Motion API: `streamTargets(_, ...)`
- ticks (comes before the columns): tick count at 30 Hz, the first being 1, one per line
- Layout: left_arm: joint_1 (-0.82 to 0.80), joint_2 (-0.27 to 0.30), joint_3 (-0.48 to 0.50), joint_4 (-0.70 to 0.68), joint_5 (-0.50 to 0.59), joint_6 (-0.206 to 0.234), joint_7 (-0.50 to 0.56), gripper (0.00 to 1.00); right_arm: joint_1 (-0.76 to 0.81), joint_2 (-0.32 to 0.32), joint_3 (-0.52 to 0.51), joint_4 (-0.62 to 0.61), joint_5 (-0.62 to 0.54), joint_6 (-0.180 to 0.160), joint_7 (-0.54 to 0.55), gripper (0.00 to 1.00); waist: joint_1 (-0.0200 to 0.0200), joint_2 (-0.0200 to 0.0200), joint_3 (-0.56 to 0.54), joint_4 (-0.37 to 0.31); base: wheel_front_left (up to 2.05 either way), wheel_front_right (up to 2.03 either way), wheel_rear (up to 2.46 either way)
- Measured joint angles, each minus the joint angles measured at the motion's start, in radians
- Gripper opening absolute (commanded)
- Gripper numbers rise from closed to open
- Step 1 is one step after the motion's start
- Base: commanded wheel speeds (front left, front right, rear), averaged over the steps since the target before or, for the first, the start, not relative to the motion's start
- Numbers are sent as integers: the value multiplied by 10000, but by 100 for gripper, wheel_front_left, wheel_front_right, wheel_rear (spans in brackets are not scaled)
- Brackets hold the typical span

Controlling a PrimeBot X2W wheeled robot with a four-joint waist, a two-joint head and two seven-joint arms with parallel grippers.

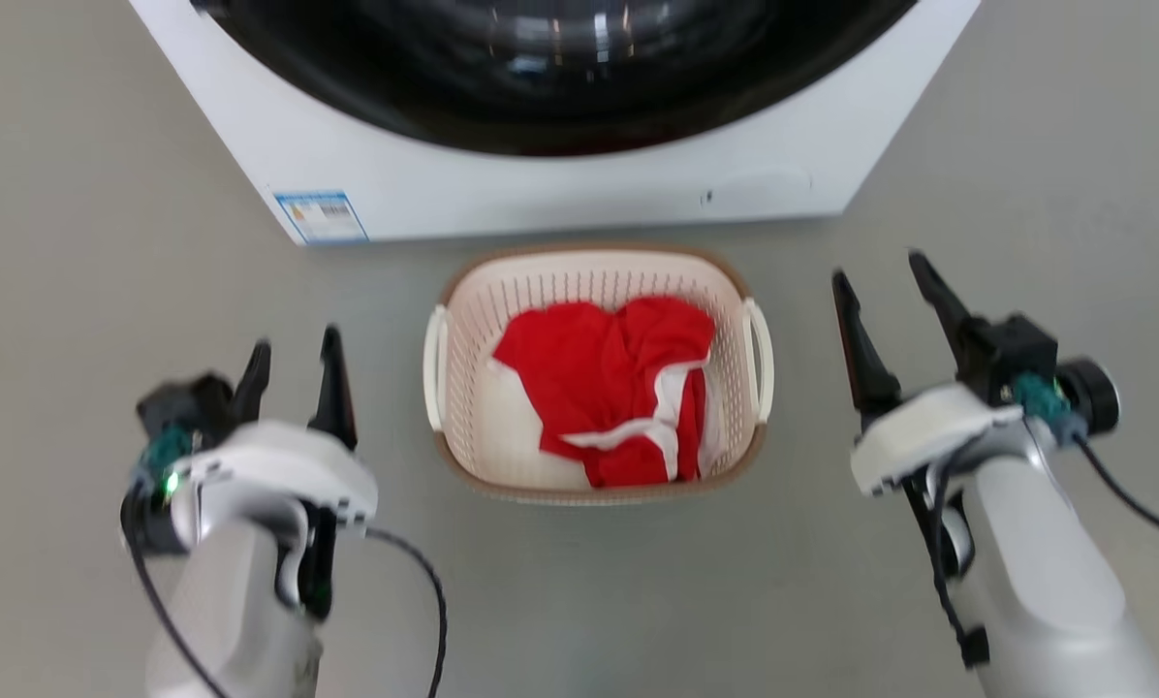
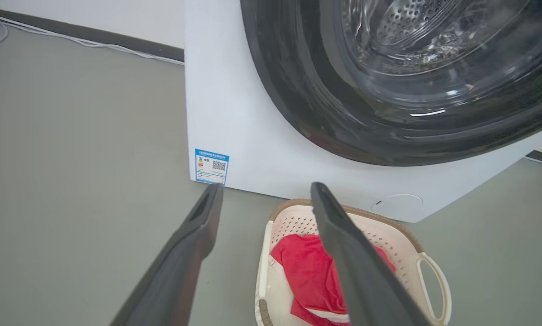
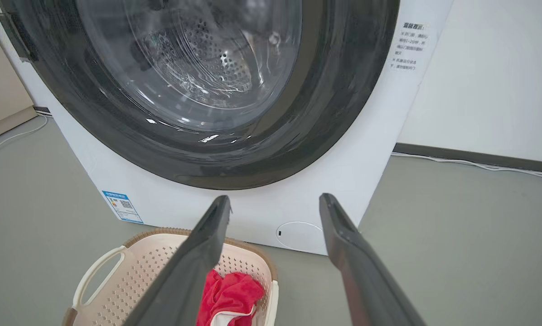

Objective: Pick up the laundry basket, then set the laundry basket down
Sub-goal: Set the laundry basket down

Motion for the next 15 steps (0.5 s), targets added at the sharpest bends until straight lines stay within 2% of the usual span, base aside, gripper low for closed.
streamTargets(7,1454,4,431,-736,73,-163,0,100,1081,31,-445,-410,-408,0,0,100,0,0,-998,129,0,0,0)
streamTargets(15,2735,6,336,-1689,113,-261,6,100,2328,63,-679,-1057,-708,0,0,100,0,0,-1965,250,0,0,0)
